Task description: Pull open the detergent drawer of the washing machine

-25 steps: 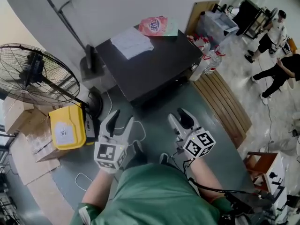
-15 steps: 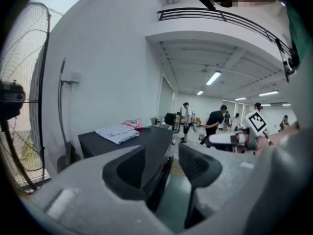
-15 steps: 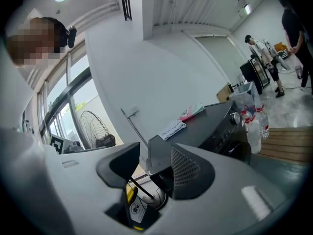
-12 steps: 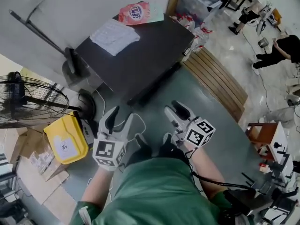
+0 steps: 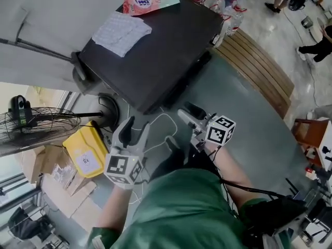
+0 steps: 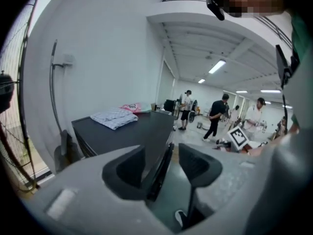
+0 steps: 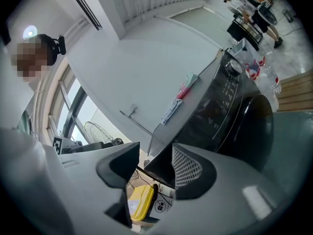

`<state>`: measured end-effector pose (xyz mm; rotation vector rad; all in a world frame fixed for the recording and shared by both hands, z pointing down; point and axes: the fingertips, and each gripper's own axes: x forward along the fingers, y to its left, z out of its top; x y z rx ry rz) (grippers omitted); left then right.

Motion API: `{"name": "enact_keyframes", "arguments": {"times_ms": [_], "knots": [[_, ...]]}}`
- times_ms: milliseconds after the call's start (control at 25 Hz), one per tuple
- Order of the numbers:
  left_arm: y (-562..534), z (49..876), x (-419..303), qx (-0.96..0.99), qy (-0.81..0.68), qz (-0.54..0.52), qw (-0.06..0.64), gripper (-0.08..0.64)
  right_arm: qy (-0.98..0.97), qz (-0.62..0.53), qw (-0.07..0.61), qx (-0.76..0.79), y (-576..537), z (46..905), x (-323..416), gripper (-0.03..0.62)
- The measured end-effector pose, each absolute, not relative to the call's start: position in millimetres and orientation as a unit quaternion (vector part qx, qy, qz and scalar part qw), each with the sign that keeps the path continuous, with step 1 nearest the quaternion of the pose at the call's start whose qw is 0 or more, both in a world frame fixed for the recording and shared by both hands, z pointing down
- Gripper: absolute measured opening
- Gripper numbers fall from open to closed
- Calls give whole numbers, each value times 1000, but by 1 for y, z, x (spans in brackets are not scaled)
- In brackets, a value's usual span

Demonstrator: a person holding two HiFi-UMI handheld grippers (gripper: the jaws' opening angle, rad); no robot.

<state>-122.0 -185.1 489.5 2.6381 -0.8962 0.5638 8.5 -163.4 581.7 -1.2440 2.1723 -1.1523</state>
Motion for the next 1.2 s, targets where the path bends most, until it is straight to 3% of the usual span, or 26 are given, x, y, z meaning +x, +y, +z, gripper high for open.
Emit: {"name": "enact_keyframes", "arguments": {"times_ms": [280, 640, 800, 1200], "knots": [[-201, 507, -105, 902, -332, 232, 150, 233, 794, -442, 186, -374, -190, 634, 4, 252], [-210, 518, -86, 886, -347, 274, 139, 235, 810, -472, 159, -309, -224, 692, -3, 263], [-208, 522, -82, 884, -345, 291, 124, 235, 817, -475, 148, -293, -234, 705, -6, 312], [-196, 530, -84, 877, -349, 310, 117, 235, 813, -488, 182, -261, -254, 705, -9, 362]]}}
